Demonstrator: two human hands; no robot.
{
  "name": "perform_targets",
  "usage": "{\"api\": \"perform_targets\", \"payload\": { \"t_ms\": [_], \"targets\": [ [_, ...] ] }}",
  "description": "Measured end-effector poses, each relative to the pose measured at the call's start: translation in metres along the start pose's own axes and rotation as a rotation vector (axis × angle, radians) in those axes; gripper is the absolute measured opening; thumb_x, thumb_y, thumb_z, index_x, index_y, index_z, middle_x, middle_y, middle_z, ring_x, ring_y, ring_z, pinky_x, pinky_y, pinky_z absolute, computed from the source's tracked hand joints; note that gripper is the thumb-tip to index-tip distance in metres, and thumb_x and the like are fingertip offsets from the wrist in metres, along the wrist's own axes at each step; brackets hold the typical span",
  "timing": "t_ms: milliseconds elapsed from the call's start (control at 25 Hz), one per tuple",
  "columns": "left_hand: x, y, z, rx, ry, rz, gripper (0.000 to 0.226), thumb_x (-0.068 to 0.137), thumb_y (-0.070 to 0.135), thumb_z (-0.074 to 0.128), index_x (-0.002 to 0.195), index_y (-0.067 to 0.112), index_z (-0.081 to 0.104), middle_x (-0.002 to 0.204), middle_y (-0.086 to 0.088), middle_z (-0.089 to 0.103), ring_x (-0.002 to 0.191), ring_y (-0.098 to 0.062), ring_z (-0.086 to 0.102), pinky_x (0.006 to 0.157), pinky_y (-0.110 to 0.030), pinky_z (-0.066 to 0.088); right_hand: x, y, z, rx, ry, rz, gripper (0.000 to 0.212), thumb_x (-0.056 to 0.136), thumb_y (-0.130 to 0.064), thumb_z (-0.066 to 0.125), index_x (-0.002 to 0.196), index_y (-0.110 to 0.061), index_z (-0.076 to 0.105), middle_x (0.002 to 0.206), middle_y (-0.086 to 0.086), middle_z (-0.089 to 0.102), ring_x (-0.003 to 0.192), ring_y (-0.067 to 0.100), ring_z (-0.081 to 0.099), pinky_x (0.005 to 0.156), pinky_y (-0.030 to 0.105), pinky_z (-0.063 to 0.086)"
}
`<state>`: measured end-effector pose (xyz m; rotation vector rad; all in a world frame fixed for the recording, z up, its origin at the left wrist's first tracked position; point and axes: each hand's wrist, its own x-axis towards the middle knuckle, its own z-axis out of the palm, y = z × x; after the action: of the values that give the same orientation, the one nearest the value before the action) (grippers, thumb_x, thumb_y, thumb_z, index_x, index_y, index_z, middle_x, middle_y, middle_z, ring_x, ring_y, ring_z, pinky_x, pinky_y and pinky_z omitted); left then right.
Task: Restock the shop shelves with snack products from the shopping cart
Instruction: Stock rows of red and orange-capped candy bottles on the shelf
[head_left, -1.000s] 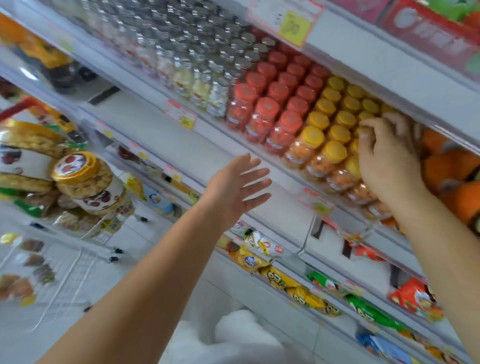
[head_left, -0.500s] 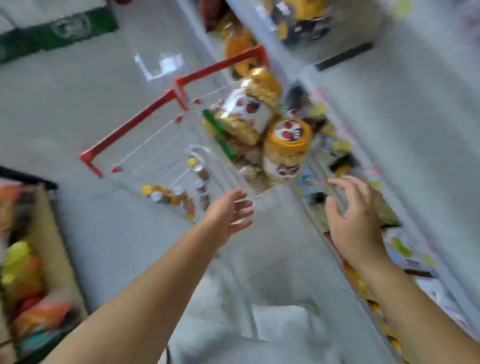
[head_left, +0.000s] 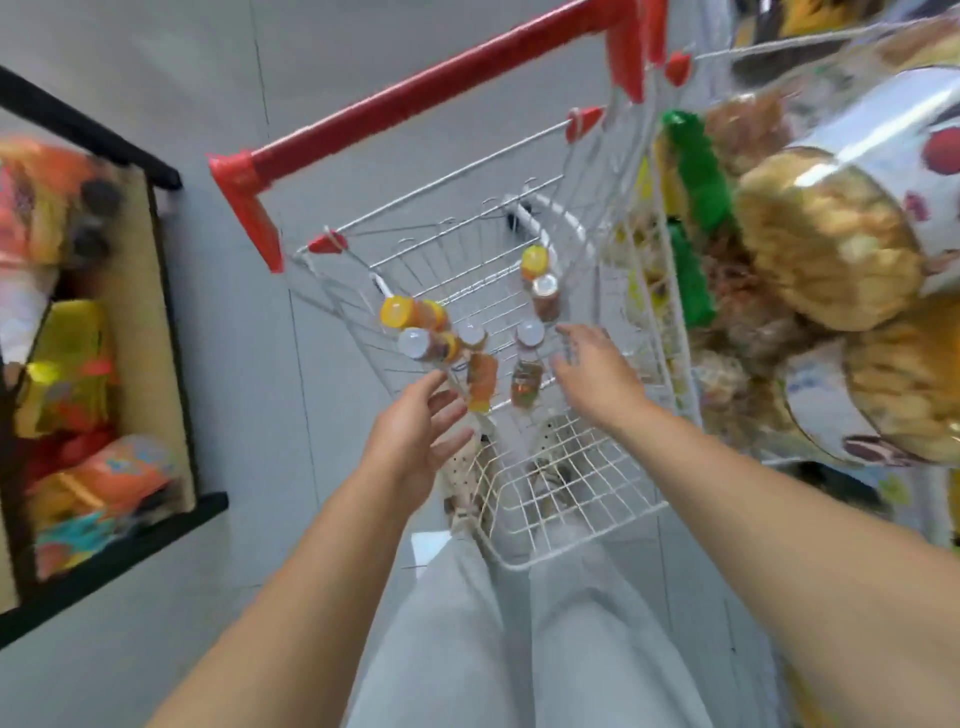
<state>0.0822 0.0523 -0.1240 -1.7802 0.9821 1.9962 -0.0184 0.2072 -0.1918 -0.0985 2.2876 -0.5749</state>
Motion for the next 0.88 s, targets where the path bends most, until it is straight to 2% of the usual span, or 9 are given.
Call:
{"api": "perform_targets", "payload": {
  "t_ms": [160,320,440,520,600,680,760,840,880],
  "targets": [
    [0.040,0.004,0.016,-0.054,0.013,0.007,0.023,0.102,0.031,0.053,0.120,0.018,0.060,0.130,-0.006,0.058,0.109,-0.016,0.061,0.099,-0.043,0.050,0.097,-0.008,0.020,-0.090,0.110,-0.083,0.037,0.095,-0.020,0.053,0.131,-0.012,0.050,0.132,0.014,0.046,0.121,0.031,0.045,0.096,0.035,0.037],
    [0.065,0.001,0.030,-0.141,0.030,-0.006,0.035,0.104,0.033,0.047,0.134,0.020,0.056,0.135,-0.004,0.057,0.123,-0.016,0.056,0.107,-0.045,0.045,0.161,-0.022,0.036,-0.240,0.212,-0.064,0.040,0.095,-0.029,0.059,0.127,-0.007,0.048,0.132,0.013,0.046,0.124,0.031,0.043,0.097,0.041,0.039],
    [0.080,-0.006,0.031,-0.202,0.050,-0.023,0.039,0.105,0.034,0.043,0.140,0.020,0.052,0.137,-0.005,0.057,0.125,-0.017,0.056,0.108,-0.045,0.044,0.184,-0.021,0.053,-0.293,0.297,-0.026,0.038,0.095,-0.022,0.061,0.127,-0.007,0.045,0.131,0.011,0.050,0.124,0.031,0.046,0.094,0.041,0.042],
    [0.087,-0.011,0.028,-0.228,0.064,-0.039,0.042,0.104,0.036,0.043,0.143,0.020,0.049,0.140,-0.006,0.056,0.126,-0.018,0.056,0.104,-0.043,0.046,0.180,-0.016,0.056,-0.278,0.373,-0.077,0.025,0.095,-0.014,0.056,0.118,-0.009,0.049,0.122,0.010,0.054,0.116,0.031,0.050,0.086,0.039,0.042],
    [0.089,-0.016,0.026,-0.249,0.059,-0.076,0.047,0.104,0.040,0.043,0.147,0.020,0.045,0.144,-0.008,0.052,0.127,-0.021,0.055,0.102,-0.043,0.047,0.154,-0.013,0.048,-0.154,0.390,-0.194,0.021,0.092,-0.017,0.059,0.110,-0.009,0.051,0.111,0.007,0.056,0.106,0.027,0.052,0.079,0.033,0.039],
    [0.084,-0.017,0.027,-0.278,0.023,-0.123,0.051,0.103,0.044,0.044,0.149,0.022,0.042,0.145,-0.010,0.051,0.128,-0.026,0.054,0.102,-0.046,0.048,0.107,-0.018,0.031,0.070,0.327,-0.292,0.028,0.088,-0.023,0.066,0.110,-0.012,0.052,0.100,-0.003,0.056,0.092,0.018,0.055,0.072,0.026,0.040],
    [0.078,-0.017,0.026,-0.316,-0.020,-0.151,0.048,0.101,0.047,0.047,0.142,0.023,0.050,0.136,-0.009,0.058,0.122,-0.029,0.058,0.097,-0.051,0.051,0.058,-0.027,0.018,0.287,0.130,-0.320,0.034,0.083,-0.025,0.072,0.109,-0.019,0.052,0.096,-0.010,0.058,0.086,0.012,0.060,0.072,0.024,0.047],
    [0.072,-0.015,0.025,-0.409,-0.061,-0.157,0.035,0.099,0.044,0.052,0.120,0.017,0.064,0.109,-0.009,0.071,0.100,-0.027,0.067,0.083,-0.047,0.059,0.029,-0.034,0.013,0.382,-0.125,-0.333,0.029,0.082,-0.021,0.075,0.104,-0.024,0.056,0.094,-0.008,0.064,0.085,0.009,0.063,0.074,0.024,0.051],
    [0.070,-0.015,0.025,-0.464,-0.058,-0.167,0.030,0.100,0.039,0.054,0.111,0.013,0.065,0.097,-0.011,0.073,0.087,-0.026,0.070,0.072,-0.041,0.062,0.028,-0.037,0.013,0.414,-0.219,-0.311,0.020,0.086,-0.022,0.072,0.101,-0.024,0.059,0.094,-0.003,0.068,0.084,0.008,0.064,0.075,0.024,0.051]
  ]
}}
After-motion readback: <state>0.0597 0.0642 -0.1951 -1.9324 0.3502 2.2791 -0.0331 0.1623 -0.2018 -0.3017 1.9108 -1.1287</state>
